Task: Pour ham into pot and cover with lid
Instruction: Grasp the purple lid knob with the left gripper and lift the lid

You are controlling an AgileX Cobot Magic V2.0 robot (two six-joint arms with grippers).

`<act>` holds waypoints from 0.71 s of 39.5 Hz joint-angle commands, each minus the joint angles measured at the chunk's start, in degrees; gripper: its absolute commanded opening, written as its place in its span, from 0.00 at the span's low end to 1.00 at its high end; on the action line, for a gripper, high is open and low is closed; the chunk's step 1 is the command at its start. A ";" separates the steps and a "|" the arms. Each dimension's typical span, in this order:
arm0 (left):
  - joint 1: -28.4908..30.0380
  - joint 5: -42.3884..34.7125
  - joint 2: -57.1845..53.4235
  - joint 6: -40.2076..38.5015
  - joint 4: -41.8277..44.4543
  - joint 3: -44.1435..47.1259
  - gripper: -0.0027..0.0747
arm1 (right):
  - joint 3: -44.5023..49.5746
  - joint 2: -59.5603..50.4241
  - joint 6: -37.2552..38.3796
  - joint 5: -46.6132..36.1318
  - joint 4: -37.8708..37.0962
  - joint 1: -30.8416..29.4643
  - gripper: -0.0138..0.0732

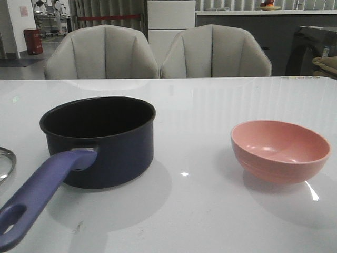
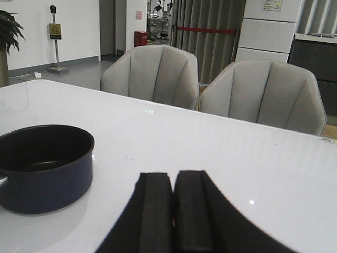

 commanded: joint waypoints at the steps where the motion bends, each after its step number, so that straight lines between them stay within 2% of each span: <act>1: 0.00 0.38 -1.59 -0.05 -0.06 -1.49 0.93 | -1.55 0.58 -0.44 -4.69 -0.46 0.00 0.32; 14: 0.00 -0.64 -0.71 -0.05 0.99 -1.49 0.92 | -1.55 0.58 -0.44 -4.69 -0.46 0.00 0.32; 28: 0.00 -1.01 0.75 -0.05 1.33 -1.49 0.81 | -1.55 0.58 -0.44 -4.69 -0.46 0.00 0.32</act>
